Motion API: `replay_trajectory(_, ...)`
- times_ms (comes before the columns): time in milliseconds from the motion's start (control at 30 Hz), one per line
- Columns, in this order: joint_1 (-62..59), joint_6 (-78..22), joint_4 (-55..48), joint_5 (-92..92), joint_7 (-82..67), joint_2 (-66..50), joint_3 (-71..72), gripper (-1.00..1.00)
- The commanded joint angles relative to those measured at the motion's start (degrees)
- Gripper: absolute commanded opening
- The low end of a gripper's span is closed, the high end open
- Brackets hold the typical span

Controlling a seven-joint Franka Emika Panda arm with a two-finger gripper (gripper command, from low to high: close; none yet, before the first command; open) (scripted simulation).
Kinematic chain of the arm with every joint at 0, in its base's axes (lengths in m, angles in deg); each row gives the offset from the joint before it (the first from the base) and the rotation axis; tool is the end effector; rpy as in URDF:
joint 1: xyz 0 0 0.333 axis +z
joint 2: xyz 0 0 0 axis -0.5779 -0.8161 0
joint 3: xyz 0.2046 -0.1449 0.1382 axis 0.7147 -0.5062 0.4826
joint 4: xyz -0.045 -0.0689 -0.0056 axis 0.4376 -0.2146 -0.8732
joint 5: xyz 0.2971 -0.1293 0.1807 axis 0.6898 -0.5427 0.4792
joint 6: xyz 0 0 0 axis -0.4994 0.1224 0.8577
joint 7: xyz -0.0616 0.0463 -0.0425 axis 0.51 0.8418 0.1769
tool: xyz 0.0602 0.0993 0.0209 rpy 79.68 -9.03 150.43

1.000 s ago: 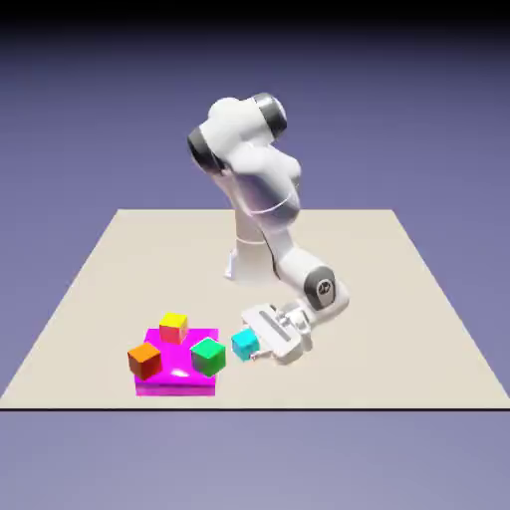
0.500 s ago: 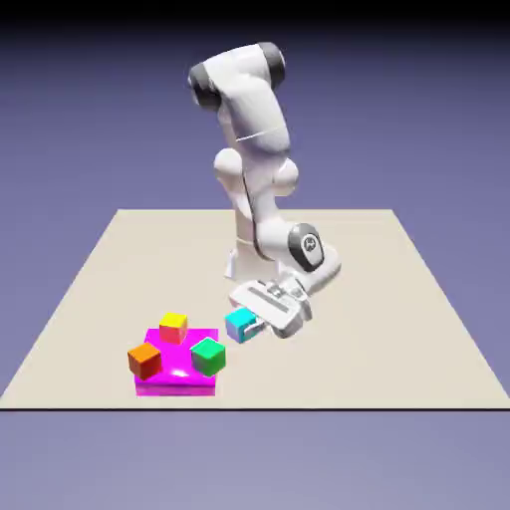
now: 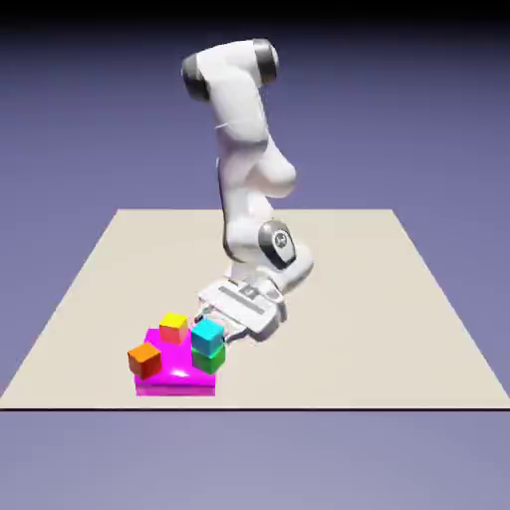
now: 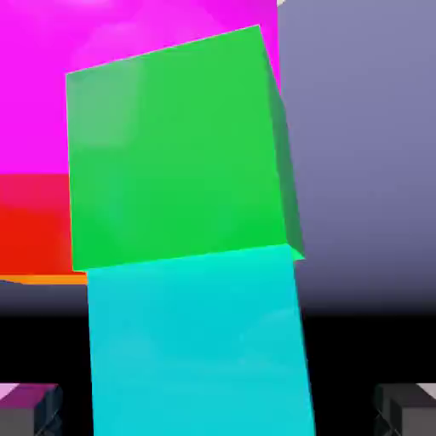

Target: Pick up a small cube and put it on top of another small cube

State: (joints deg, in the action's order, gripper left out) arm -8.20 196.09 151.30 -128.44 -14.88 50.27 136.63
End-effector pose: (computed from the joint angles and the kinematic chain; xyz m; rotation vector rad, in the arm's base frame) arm 0.3996 -0.0034 0.1867 1.2937 1.2561 -0.0198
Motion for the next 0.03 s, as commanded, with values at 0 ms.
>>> replay_trajectory(0,0.0,0.4,0.5,0.8,0.1,1.0,0.6,1.00)
